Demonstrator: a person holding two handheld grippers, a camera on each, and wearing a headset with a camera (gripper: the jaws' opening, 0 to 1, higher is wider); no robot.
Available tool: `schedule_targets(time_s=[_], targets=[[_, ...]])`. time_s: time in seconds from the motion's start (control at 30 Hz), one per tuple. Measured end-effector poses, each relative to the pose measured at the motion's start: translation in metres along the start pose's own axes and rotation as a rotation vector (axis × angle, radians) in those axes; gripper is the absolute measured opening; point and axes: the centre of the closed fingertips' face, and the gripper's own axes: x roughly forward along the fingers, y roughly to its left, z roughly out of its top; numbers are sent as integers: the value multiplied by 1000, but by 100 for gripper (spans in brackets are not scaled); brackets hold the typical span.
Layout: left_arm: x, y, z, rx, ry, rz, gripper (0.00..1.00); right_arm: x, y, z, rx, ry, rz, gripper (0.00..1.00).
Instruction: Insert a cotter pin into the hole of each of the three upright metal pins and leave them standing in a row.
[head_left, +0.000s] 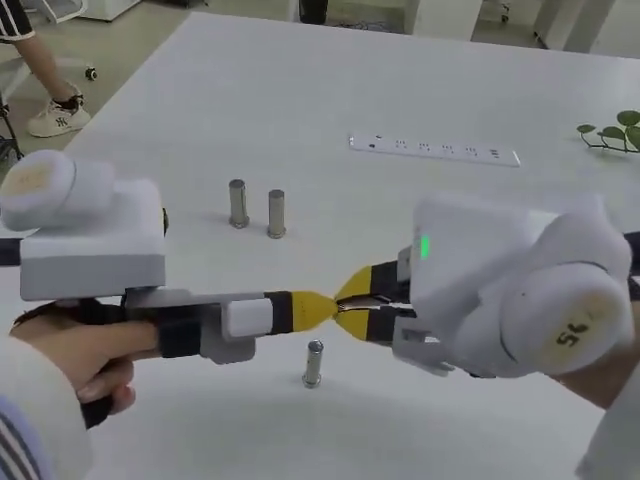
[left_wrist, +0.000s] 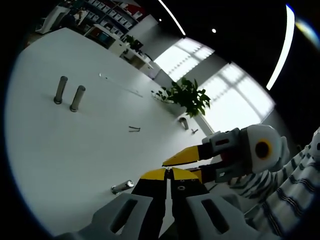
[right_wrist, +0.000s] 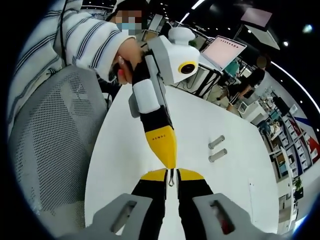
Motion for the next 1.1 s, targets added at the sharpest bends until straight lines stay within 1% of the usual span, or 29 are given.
schedule_targets(time_s=[0.1,0.17,0.27,0.3,0.37,0.43,0.47,0.5,0.57,0.63,0.67,0.7,0.73,0.8,0.83,0.87,0.9,1.0,1.07,1.1], targets=[[-1,0,1,19,2,4,0,1,1,-1,23,-7,8,6],[-3,-1,2,44,-2,6,0,1,0,-3,44,-7,9,7],[-5,-2,1,91,15,12,0,0,0,-7,104,-13,19,9],[-5,-1,1,135,23,16,0,0,0,-7,122,-17,21,9],[-6,-4,1,163,29,14,0,-1,-1,-9,164,-28,30,9],[-6,-5,0,192,35,12,0,-1,1,-11,215,-38,52,9],[-7,-5,0,209,42,14,0,-1,3,-12,248,-48,72,9],[-7,-5,-2,235,51,14,0,-1,3,-13,270,-56,81,9],[-7,-7,-4,256,65,12,0,-1,3,-15,299,-70,82,9],[-7,-8,-6,288,72,9,0,-1,5,-15,342,-89,100,9],[-7,-9,-6,293,75,3,0,-1,7,-15,358,-94,107,9],[-8,-10,-7,305,78,-2,0,-1,8,-14,368,-101,115,9],[-8,-13,-6,322,72,-10,0,-1,10,-15,382,-103,127,9],[-8,-16,-6,338,74,-23,0,0,11,-15,385,-105,130,8],[-9,-17,-6,354,78,-25,0,0,12,-15,387,-105,132,7],[-9,-16,-7,388,91,-26,0,0,13,-14,394,-110,140,6],[-9,-18,-8,398,92,-34,0,0,14,-14,395,-112,144,6],[-11,-19,-8,404,99,-40,0,-1,17,-12,396,-120,157,6],[-12,-22,-7,434,101,-52,0,-2,19,-9,400,-131,171,5],[-12,-23,-7,439,102,-54,0,-3,20,-8,401,-135,175,4]])
